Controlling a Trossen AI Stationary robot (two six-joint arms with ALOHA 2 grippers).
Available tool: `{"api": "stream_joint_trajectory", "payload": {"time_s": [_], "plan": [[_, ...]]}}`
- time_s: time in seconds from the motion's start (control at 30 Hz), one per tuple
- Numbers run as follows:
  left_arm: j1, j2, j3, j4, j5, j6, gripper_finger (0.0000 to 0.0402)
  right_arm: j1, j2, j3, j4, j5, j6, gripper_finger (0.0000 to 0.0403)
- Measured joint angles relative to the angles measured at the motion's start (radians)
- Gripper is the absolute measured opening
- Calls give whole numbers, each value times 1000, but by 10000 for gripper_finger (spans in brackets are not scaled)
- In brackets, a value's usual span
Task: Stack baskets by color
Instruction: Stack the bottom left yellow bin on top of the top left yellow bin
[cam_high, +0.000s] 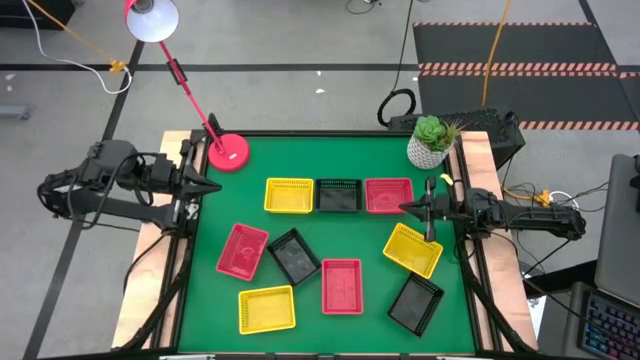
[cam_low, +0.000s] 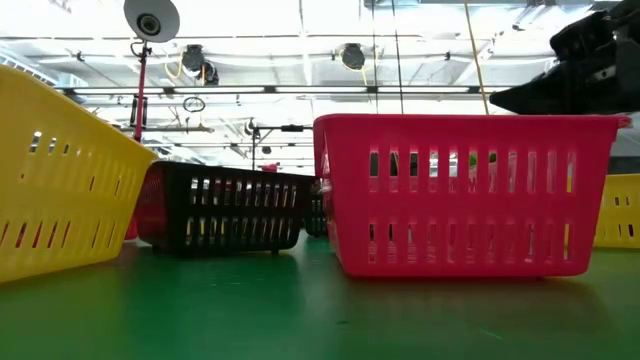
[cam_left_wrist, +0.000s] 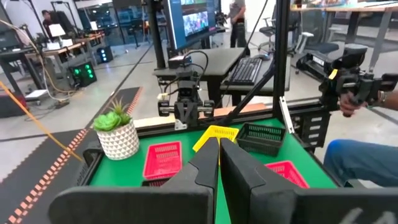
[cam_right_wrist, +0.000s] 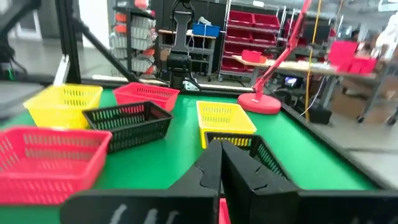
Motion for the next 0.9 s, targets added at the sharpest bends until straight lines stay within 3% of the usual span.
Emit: {"api": "stream_joint_trajectory", "payload": {"time_s": [0.23,0.53,0.9], "plan": [[0,0,0,-1,0,-33,19,1,10,93,13,-31,144,0],[-1,-1,-1,-2,0,-27,19,1,167,442,-209,-80,294,0],[0,57,-1,1,-3,-23,19,1,448,760,-340,-83,189,0]]}}
